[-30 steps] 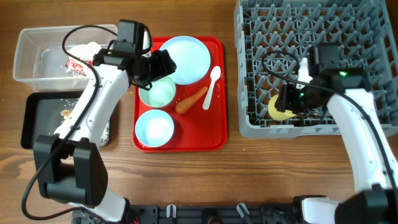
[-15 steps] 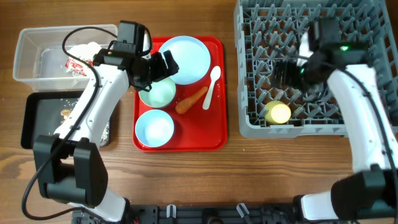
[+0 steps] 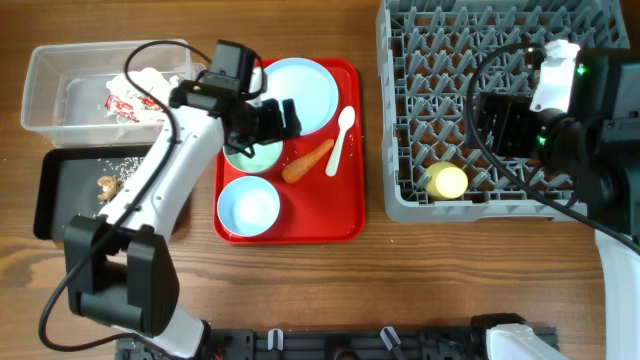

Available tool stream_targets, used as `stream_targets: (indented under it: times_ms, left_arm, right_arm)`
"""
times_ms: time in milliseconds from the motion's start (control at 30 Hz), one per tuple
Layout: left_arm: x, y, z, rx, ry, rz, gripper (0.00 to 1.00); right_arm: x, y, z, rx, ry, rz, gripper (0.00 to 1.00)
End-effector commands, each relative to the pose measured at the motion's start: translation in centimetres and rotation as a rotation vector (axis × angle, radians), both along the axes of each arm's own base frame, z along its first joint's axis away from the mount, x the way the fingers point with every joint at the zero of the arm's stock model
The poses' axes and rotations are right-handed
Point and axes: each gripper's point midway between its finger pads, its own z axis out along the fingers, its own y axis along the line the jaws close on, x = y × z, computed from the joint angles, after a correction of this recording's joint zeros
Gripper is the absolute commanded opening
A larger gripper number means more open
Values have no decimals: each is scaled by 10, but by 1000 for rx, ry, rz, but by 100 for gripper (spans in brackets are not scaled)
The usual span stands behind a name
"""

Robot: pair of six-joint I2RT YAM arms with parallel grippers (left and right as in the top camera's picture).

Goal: Sort waste into correct bins and load items into the dishwasher rack

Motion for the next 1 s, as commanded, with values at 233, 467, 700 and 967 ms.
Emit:
stream_targets:
  times_ms: [233,467,700,967]
  left_arm:
    - [-20,-16,78,199,-294,-73,100]
    - [-29,-15,108,251,-397,-57,100]
    - [-35,-10,103,245,-354,-81,100]
    - [-32,47,131,227,-386,112,100]
  right_arm:
    - [-6,3,17,-1,-60,33,92]
    - [-31,-20,38,-85,-139,-60,97]
    - [-14,1,20,10,-61,5,100]
    - [13,48,-8,100,41,161,99]
